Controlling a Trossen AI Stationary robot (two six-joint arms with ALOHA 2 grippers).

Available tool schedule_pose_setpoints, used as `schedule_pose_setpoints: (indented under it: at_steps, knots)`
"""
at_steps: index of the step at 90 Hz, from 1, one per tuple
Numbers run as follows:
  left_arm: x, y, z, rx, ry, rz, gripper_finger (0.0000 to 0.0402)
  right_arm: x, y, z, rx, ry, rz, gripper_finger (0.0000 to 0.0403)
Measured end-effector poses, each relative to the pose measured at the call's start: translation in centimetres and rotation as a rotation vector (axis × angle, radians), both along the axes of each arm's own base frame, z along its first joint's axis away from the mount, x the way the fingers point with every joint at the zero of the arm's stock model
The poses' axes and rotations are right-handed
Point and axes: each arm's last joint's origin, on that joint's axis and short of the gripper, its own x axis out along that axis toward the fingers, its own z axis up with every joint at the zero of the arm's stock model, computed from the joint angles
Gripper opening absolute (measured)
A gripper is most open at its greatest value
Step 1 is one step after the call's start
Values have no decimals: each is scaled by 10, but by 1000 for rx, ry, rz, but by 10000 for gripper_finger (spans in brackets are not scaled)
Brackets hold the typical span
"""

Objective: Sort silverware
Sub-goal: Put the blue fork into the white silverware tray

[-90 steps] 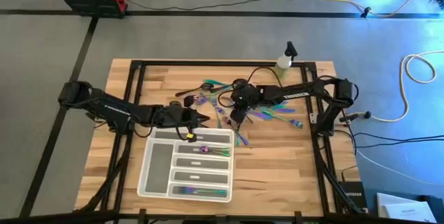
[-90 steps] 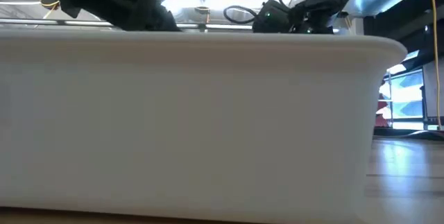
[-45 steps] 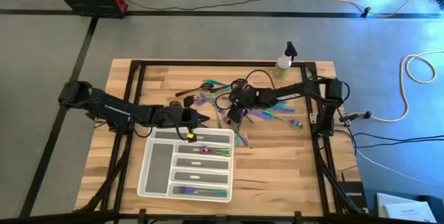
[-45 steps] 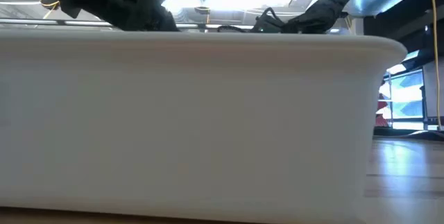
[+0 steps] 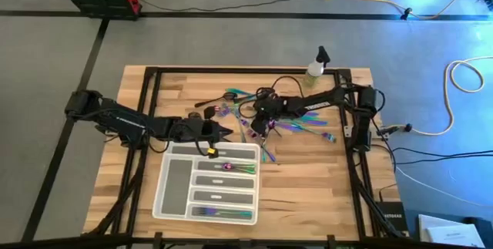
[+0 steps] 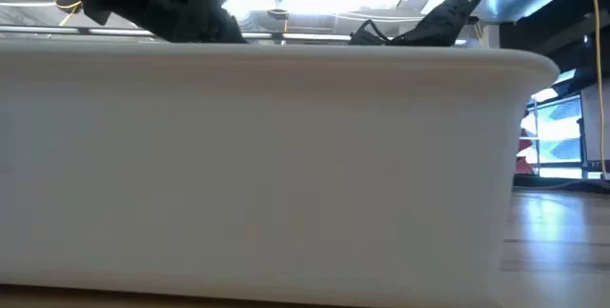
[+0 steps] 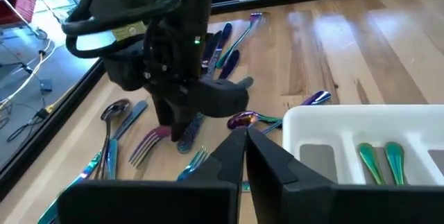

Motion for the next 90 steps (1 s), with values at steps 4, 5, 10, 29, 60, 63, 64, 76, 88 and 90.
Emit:
schedule_pose_setpoints:
  at_steps: [4,5,10,29,60,63,64,76,88,90]
  knots:
    - [0,0,0,0,3,0,0,0,0,0,-6,3,-3,90]
    - [0,0,0,0,3,0,0,0,0,0,-6,3,-4,89]
    - [0,0,0,0,1,0,0,0,0,0,-7,3,-3,80]
    - [0,0,0,0,3,0,0,2,0,1,-5,-21,-3,9]
    - [0,0,-1,-5,8,3,0,7,6,26,27,-133,0,1]
    - [0,0,-1,-11,5,5,0,8,7,33,24,-152,4,0]
    - [0,0,-1,-15,5,6,0,8,8,35,25,-158,8,0]
    - [-1,0,-3,-59,14,8,0,5,16,64,9,-238,38,0]
    - [-1,-2,-3,-126,7,-38,0,-3,31,89,-15,-269,65,0]
    - [0,-3,-2,-135,7,-56,0,-5,33,93,-25,-270,64,0]
